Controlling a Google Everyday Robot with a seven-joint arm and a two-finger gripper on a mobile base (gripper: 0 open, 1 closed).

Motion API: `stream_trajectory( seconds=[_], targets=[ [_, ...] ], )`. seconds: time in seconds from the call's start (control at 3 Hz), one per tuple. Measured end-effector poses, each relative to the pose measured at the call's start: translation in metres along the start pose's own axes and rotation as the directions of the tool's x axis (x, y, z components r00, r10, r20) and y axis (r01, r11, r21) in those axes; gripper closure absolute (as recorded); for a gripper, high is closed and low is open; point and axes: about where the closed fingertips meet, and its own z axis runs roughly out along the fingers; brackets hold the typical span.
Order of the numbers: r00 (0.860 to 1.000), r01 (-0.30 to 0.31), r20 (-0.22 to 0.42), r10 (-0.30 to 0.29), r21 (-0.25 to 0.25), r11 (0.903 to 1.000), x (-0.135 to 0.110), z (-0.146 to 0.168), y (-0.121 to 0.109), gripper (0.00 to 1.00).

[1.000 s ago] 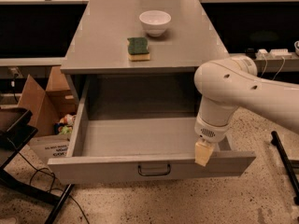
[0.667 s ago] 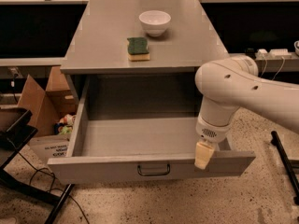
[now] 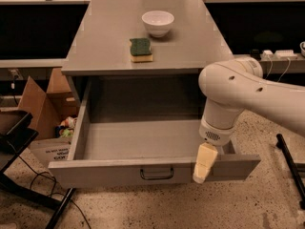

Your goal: Open top drawer

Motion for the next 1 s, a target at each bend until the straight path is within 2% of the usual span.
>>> stream_trajectory(
  seconds=[0.33,0.67,1.0],
  targets=[
    [1.0,-0.012,-0.006,0.012,-0.001,0.9999,0.006,0.001,0.004,0.27],
    [0.998,-0.051,-0.024,0.051,-0.006,0.9987,0.027,0.004,0.017,0.5],
    [0.994,-0.105,-0.006,0.105,-0.013,0.9944,0.039,0.004,0.036,0.73]
  ],
)
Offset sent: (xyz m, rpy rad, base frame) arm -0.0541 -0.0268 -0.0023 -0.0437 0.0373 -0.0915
